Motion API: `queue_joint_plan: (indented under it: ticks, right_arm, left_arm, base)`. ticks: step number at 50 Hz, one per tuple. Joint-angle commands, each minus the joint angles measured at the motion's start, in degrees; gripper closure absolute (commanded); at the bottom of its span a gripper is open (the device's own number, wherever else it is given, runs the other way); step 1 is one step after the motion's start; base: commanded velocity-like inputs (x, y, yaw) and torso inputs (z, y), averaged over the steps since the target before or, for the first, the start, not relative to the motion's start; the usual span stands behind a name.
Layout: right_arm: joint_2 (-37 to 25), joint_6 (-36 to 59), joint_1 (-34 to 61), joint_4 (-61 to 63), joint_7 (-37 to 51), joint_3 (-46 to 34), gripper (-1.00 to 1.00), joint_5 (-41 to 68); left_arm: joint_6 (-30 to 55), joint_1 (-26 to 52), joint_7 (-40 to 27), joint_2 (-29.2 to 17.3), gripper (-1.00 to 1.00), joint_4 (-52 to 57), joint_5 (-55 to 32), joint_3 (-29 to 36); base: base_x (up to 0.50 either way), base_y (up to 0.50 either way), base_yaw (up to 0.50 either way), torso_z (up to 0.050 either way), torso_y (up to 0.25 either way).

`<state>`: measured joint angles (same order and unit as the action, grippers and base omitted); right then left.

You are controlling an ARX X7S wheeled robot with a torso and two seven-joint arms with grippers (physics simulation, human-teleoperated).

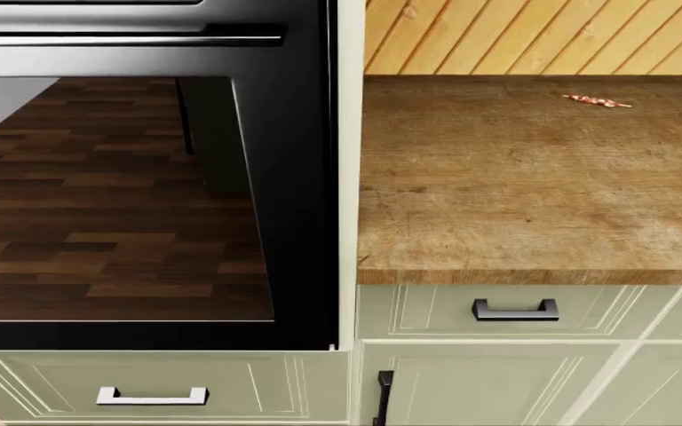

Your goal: Open the microwave door

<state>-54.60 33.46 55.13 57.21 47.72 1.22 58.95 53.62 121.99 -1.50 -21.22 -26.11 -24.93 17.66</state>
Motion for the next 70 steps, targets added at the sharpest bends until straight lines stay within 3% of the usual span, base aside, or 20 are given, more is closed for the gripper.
queue_joint_plan:
  ticks: [1, 16, 40, 41, 70]
  right_arm:
    - [-0.34, -0.47, -0.02, -0.18, 0.09, -0.16, -1.00, 0.05]
    - [-0.74, -0.64, 0.31, -0.09, 0.57, -0.73, -1.00, 0.16]
    - [-1.39, -1.22, 0.14, -0.05, 1.18, -1.42, -1.00, 0.20]
    - [-1.43, -1.26, 0.11, -0.07, 1.16, -1.43, -1.00, 0.18]
    - [-2.34, -2.35, -0.30, -0.32, 1.38, -1.68, -1.00, 0.16]
  left_arm:
    - [7.56, 3.85, -1.42, 0.02, 1.00, 10.12, -5.86, -4.81]
    - [14.79, 5.06, -2.86, -1.65, 1.00, 17.67, -9.97, -8.12]
    - [14.26, 4.76, -3.62, -2.08, 1.00, 17.63, -9.96, -8.87]
    - [14.04, 4.78, -3.64, -2.10, -1.00, 17.48, -9.83, -8.81]
    - [11.96, 8.19, -3.08, -2.26, -1.00, 16.50, -8.58, -7.28]
  base:
    - [0.00, 0.00, 0.00, 0.000, 0.010]
    - [0.00, 0.00, 0.00, 0.002, 0.005]
    - [0.00, 0.00, 0.00, 0.002, 0.005]
    - [0.00, 0.00, 0.00, 0.010, 0.010]
    - [0.00, 0.00, 0.00, 0.000, 0.000]
